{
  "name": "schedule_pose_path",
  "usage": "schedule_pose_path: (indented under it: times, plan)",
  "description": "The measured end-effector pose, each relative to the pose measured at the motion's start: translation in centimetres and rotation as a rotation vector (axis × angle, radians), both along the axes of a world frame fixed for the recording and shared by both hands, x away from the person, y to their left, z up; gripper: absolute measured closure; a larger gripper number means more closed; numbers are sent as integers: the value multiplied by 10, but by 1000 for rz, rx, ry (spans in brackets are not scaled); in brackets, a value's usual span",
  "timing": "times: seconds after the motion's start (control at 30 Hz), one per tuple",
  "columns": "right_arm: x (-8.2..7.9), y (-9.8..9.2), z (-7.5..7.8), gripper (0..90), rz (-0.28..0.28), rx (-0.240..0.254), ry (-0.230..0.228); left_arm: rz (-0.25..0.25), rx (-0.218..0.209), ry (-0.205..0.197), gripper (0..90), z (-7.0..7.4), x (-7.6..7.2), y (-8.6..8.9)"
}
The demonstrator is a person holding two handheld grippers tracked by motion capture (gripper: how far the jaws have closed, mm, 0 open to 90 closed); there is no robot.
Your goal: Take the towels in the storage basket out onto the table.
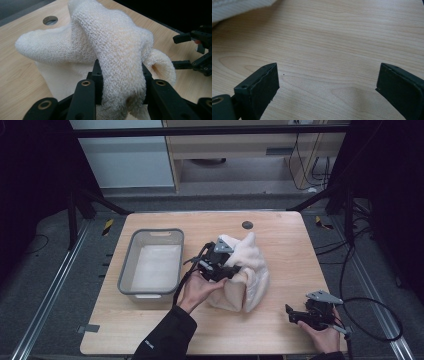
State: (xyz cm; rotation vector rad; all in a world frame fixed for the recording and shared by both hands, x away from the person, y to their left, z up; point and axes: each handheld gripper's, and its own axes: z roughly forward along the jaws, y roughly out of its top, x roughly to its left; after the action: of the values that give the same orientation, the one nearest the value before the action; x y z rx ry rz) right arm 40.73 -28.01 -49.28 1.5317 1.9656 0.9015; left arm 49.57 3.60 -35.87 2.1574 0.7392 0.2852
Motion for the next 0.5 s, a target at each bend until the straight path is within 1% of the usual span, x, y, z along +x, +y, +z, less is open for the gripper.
schedule_pose_path:
  times: [0.2, 0.23, 0.27, 0.43, 0.47, 0.5]
  plan:
    - [0, 0, 0, 42, -1, -3, 2, -5, 16, 20, 668, -12, 0, -2]
    - [0, 0, 0, 42, -2, -5, 2, -7, 27, 26, 666, -16, 0, -3]
    - [0, 0, 0, 42, -2, -5, 2, -7, 27, 26, 664, -16, 0, -3]
    - [0, 0, -1, 42, 1, -8, 1, -5, 42, 39, 656, -28, 0, -2]
    - [0, 0, -1, 42, 1, -8, 1, -5, 42, 39, 655, -28, 0, -2]
    - [0, 0, -1, 42, -1, -8, 3, -1, 43, 44, 652, -31, 0, -3]
